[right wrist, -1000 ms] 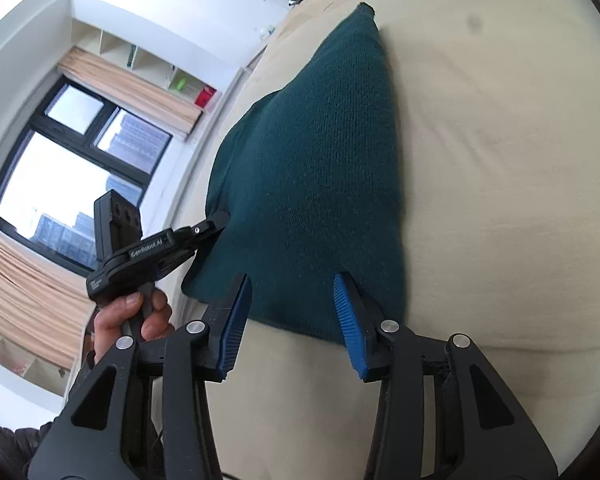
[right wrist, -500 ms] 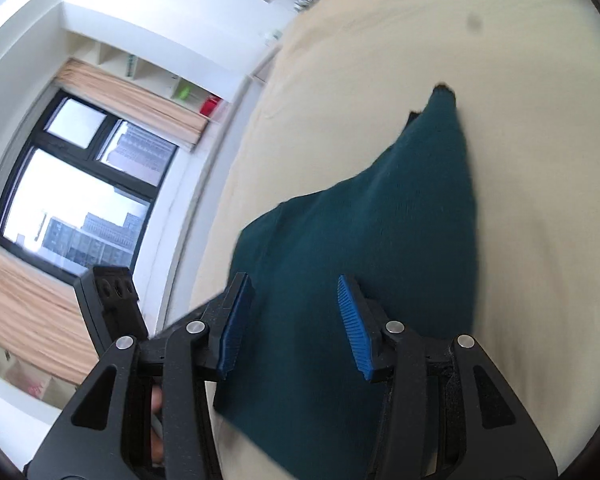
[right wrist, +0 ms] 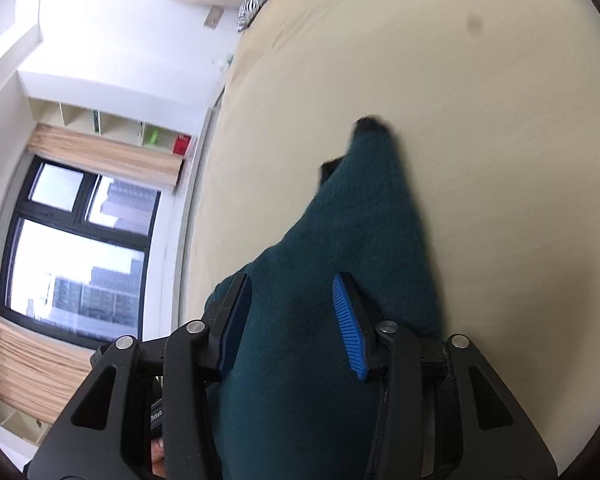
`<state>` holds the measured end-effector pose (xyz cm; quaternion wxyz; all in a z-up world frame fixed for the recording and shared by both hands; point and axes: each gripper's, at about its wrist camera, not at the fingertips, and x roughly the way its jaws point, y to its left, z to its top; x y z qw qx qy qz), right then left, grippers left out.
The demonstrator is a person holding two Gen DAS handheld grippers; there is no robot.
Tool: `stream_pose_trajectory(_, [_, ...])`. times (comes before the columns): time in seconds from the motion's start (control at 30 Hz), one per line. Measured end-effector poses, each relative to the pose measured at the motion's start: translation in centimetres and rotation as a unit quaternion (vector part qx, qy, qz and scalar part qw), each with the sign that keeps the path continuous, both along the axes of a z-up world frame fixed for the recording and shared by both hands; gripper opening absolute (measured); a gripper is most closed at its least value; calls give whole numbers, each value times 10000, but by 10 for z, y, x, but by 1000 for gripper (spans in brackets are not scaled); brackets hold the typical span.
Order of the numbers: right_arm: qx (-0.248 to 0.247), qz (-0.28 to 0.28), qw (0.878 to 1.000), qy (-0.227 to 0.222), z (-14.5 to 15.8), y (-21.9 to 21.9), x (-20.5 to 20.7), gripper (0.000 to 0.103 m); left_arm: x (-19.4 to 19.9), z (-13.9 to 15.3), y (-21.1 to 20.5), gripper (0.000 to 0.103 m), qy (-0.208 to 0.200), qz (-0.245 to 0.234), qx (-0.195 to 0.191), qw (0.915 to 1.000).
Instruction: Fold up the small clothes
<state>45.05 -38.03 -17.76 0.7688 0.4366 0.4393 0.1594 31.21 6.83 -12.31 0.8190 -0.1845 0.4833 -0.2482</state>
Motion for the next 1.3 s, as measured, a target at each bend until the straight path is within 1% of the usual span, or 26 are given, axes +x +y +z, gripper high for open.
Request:
stream_pose_trajectory(0.07, [-208, -324, 9993, 8, 8, -8, -9, 41, -1, 2, 2, 25, 28, 57, -51, 10000])
stream_pose_trajectory(0.1, [-346, -410, 9986, 4, 17, -9, -15, 42, -4, 5, 3, 24, 19, 89, -85, 9999])
stream_pose_trajectory(0.13, [-361, -395, 9985, -94, 26, -8, -22, 44, -7, 7, 2, 24, 14, 104, -79, 9999])
stream_pose_trajectory(0.2, [-111, -38, 9985, -542, 49, 2, -48, 44, -19, 13, 7, 25, -33, 137, -72, 9999])
stream_pose_trajectory(0.27, [96, 503, 9937, -996, 66, 21, -77, 44, -31, 17, 13, 28, -95, 193, -129, 9997])
stream_pose_trajectory(0.33, [186, 1009, 9887, -1095, 68, 39, -102, 44, -38, 15, 16, 28, -63, 193, -147, 9997])
stream_pose_trajectory(0.37, [259, 1259, 9860, -1060, 63, 50, -113, 45, -39, 13, 15, 27, -59, 181, -142, 9997])
stream_pose_trajectory(0.4, [278, 1424, 9852, -914, 51, 58, -122, 46, -39, 11, 16, 27, -40, 158, -136, 9998])
stream_pose_trajectory(0.43, [190, 1487, 9859, -744, 40, 63, -127, 48, -39, 10, 16, 27, -2, 142, -173, 9998])
stream_pose_trajectory(0.47, [149, 1526, 9870, -490, 22, 66, -131, 47, -39, 11, 18, 27, 10, 147, -198, 9997])
stream_pose_trajectory(0.53, [484, 1446, 9879, -290, 6, 61, -139, 42, -44, 17, 23, 27, 0, 157, -202, 9997])
stream_pose_trajectory(0.6, [409, 1412, 9886, -322, 9, 56, -148, 42, -53, 24, 30, 28, -69, 166, -191, 9997])
stream_pose_trajectory(0.67, [231, 1366, 9895, -415, 18, 52, -156, 44, -63, 29, 40, 38, -126, 235, -285, 9992])
stream_pose_trajectory(0.7, [184, 1320, 9900, -455, 23, 48, -160, 45, -69, 31, 48, 48, -149, 324, -309, 9989])
stream_pose_trajectory(0.73, [167, 1264, 9905, -507, 28, 45, -161, 49, -73, 32, 55, 55, -167, 440, -318, 9984])
stream_pose_trajectory(0.77, [137, 1172, 9913, -579, 33, 40, -163, 55, -75, 32, 60, 57, -161, 513, -360, 9979])
stream_pose_trajectory(0.8, [50, 1012, 9929, -627, 37, 32, -164, 59, -77, 30, 67, 59, -105, 583, -470, 9971])
stream_pose_trajectory(0.83, [-5, 917, 9938, -625, 40, 28, -166, 67, -77, 27, 74, 60, 1, 648, -600, 9961])
stream_pose_trajectory(0.87, [-40, 788, 9950, -605, 41, 17, -164, 69, -77, 23, 78, 60, 89, 694, -668, 9953])
stream_pose_trajectory(0.9, [-3, 719, 9957, -591, 40, 9, -163, 69, -75, 18, 80, 60, 194, 727, -692, 9948])
stream_pose_trajectory(0.97, [2, 641, 9965, -533, 36, 6, -156, 70, -69, 11, 77, 60, 393, 618, -728, 9947])
stream_pose_trajectory(1.03, [-74, 668, 9971, -363, 29, 8, -152, 72, -63, 5, 71, 60, 562, 486, -854, 9936])
stream_pose_trajectory(1.07, [-81, 666, 9973, -292, 25, -1, -154, 72, -62, 3, 70, 60, 621, 439, -886, 9932])
stream_pose_trajectory(1.13, [-80, 675, 9976, -144, 21, 7, -144, 72, -56, -1, 67, 62, 714, 425, -912, 9924])
stream_pose_trajectory(1.23, [92, 644, 9979, -6, 9, 3, -138, 72, -46, -8, 66, 62, 887, 448, -1070, 9893])
stream_pose_trajectory(1.3, [167, 638, 9978, 67, -1, -9, -138, 72, -42, -11, 64, 62, 981, 391, -1079, 9885])
